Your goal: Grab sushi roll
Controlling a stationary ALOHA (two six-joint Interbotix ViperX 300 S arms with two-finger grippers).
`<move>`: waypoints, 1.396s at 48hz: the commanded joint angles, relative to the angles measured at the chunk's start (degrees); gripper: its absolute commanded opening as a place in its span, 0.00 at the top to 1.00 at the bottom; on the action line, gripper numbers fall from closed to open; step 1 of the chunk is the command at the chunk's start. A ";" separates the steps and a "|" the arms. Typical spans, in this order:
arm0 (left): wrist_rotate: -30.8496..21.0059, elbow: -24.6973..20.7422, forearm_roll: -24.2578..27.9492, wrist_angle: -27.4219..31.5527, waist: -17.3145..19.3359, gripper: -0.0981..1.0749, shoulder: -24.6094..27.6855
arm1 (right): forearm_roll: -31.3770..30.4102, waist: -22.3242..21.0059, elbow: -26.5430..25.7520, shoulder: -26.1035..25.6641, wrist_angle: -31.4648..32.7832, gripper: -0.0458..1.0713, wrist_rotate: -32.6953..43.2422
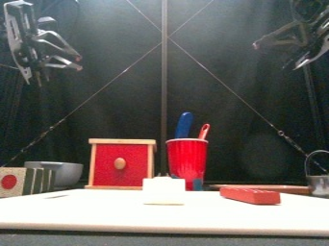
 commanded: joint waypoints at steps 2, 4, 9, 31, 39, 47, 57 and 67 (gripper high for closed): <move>0.09 -1.05 -1.49 1.14 1.58 0.17 0.18 | 0.00 -0.26 -0.44 0.53 -0.18 0.94 0.00; 0.09 -1.14 -1.85 1.67 2.37 0.12 0.18 | 0.09 -0.35 -0.35 0.53 -0.18 0.94 0.00; 0.00 -1.32 -3.16 4.13 4.13 0.03 0.18 | 0.26 -0.35 -0.09 0.53 -0.18 0.94 0.00; -0.35 -1.58 -10.99 16.79 11.87 0.04 8.88 | 0.18 -0.88 -0.09 1.23 -0.18 0.94 0.00; -1.76 -1.67 -13.45 18.11 12.04 0.04 12.30 | 0.18 -0.97 -0.09 1.41 -0.18 0.94 0.00; -4.04 -1.85 -13.80 21.18 12.74 0.04 13.45 | 0.18 -0.97 -0.09 1.41 -0.18 0.95 0.00; -8.61 -2.11 -8.70 30.67 17.05 0.04 13.45 | 0.26 -1.41 -0.18 1.41 -0.18 0.95 0.00; -21.62 -2.46 1.41 34.19 17.93 0.04 13.54 | 0.26 -1.58 -0.35 1.67 -0.18 0.95 0.00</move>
